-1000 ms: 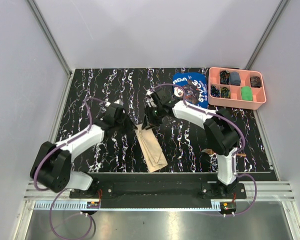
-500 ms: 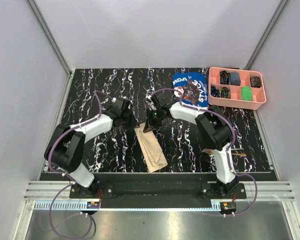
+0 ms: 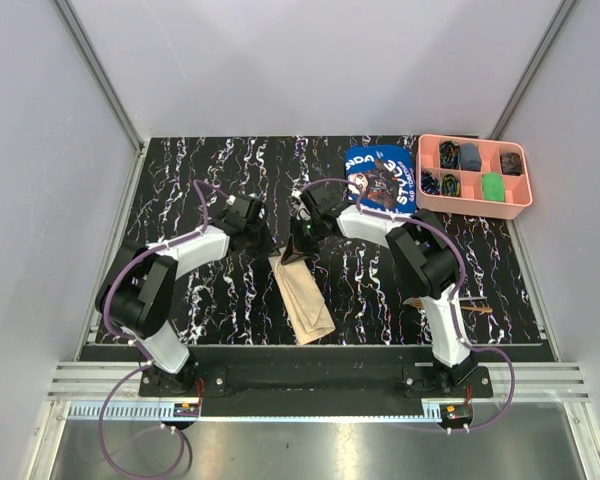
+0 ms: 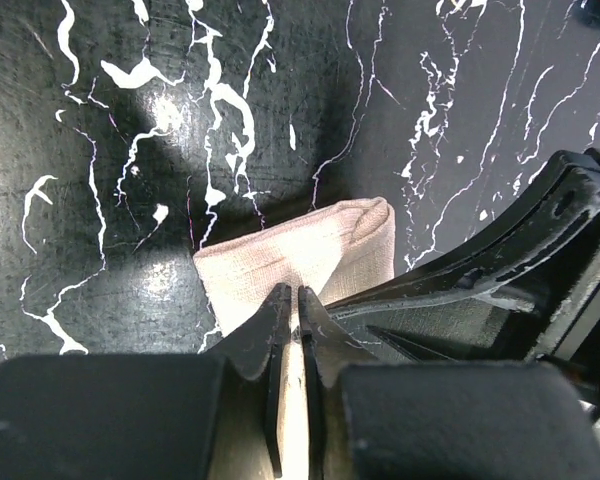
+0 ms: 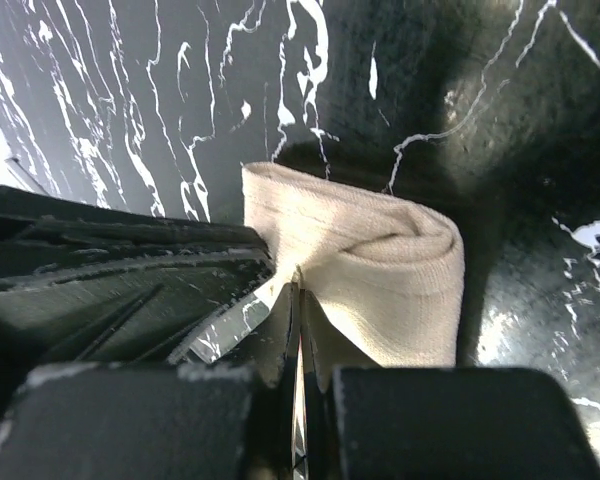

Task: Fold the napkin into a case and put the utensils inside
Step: Smooth out the smaller rectangle-folded napkin at the center of the board.

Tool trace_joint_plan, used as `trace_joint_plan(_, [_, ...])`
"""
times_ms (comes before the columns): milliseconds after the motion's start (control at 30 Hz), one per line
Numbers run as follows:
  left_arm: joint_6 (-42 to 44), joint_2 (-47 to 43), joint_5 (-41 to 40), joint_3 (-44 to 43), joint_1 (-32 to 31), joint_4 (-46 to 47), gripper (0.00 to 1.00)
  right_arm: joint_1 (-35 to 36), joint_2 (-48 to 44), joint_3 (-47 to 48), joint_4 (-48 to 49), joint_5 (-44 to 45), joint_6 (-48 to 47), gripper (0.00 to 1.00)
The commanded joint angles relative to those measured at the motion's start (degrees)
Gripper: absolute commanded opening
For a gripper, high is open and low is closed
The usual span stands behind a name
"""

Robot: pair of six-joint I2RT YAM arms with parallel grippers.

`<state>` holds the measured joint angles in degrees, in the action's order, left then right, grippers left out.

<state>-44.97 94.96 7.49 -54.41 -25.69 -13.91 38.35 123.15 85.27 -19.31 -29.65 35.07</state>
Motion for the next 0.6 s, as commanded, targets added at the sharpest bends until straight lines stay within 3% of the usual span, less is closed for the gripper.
trace_joint_plan(0, [0.15, 0.58, 0.77, -0.17, 0.12, 3.71, 0.09, -0.03, 1.30, 1.56, 3.84, -1.82, 3.07, 0.00])
trace_joint_plan(233, [-1.35, 2.16, 2.09, 2.29, -0.67, 6.61, 0.08, 0.24, 4.02, -1.34, 8.14, -1.82, 8.78, 0.00])
trace_joint_plan(367, [-2.22, 2.95, 2.80, 4.40, -0.68, 8.64, 0.08, 0.24, 0.70, -2.66, 8.50, -1.20, 8.44, 0.00])
trace_joint_plan(567, [-1.35, 1.11, 1.83, 3.44, -0.67, 6.97, 0.07, 0.06, -7.13, -2.47, 0.68, 1.26, 3.35, 0.00])
